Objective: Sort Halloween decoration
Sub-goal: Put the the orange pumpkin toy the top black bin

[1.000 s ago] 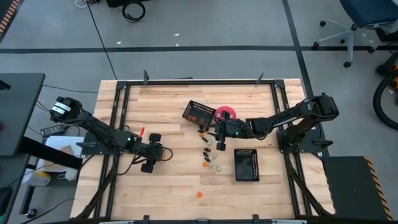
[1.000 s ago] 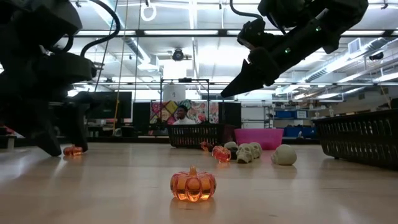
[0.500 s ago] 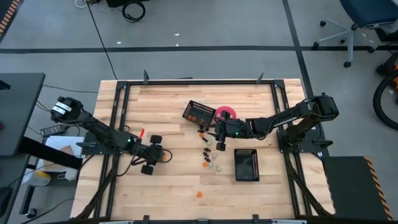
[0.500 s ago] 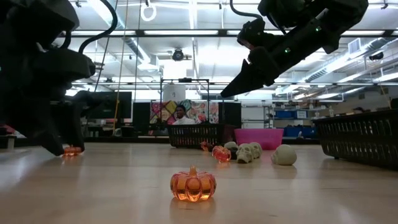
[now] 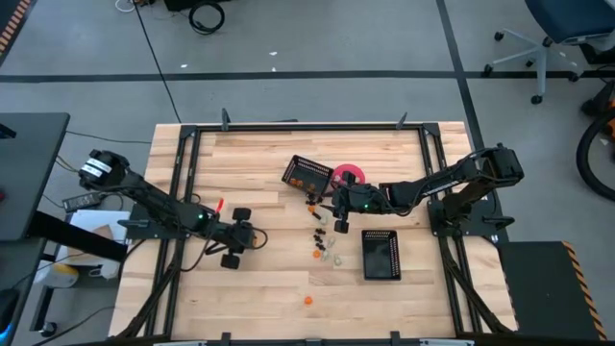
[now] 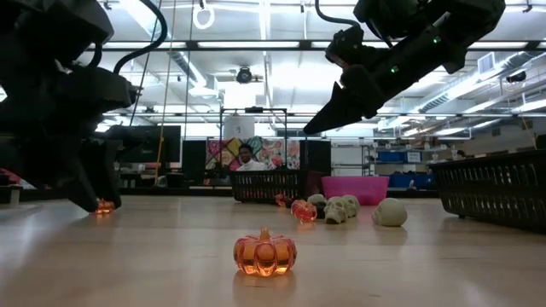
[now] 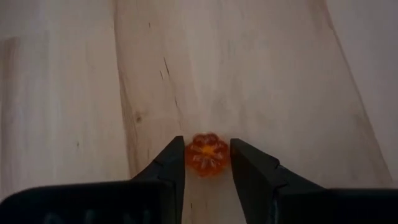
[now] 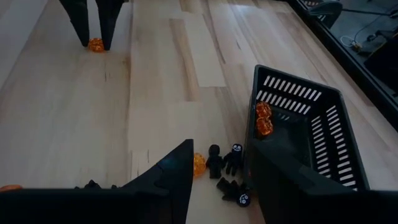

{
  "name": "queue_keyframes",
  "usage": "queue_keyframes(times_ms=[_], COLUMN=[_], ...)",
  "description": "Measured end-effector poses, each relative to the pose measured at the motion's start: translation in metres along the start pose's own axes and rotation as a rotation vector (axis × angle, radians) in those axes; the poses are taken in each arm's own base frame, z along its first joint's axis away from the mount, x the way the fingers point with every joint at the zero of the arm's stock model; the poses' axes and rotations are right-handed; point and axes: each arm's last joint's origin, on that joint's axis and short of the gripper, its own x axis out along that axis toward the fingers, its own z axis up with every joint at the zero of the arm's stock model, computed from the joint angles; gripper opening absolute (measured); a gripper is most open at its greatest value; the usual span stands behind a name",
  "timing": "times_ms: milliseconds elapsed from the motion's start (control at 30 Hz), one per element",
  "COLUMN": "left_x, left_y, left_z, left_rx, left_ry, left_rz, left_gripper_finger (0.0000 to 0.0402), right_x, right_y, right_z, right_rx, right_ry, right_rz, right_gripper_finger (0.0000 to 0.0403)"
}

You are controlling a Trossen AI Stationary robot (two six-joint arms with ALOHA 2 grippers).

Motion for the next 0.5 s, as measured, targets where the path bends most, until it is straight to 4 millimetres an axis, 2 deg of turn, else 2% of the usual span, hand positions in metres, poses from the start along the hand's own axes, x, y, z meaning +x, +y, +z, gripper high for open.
queue_keyframes(times_ms=[267, 500], left_x=[0.009, 0.0087], left_y=[-0.0021, -0.0024], left_z=[-0.0008, 0.0001], left_rx=[-0.003, -0.007], left_ry=[0.018, 0.008], left_rz=[0.011, 0.003], left_gripper_finger=[0.0098, 0.0055], right_x=[0.0, 0.0], right_y=[0.0, 0.0], right_z=[0.0, 0.0], right_rx=[0.0, 0.0], right_ry=[0.0, 0.0], right_rz=[0.0, 0.0], right_gripper_finger=[0.0155, 0.0155])
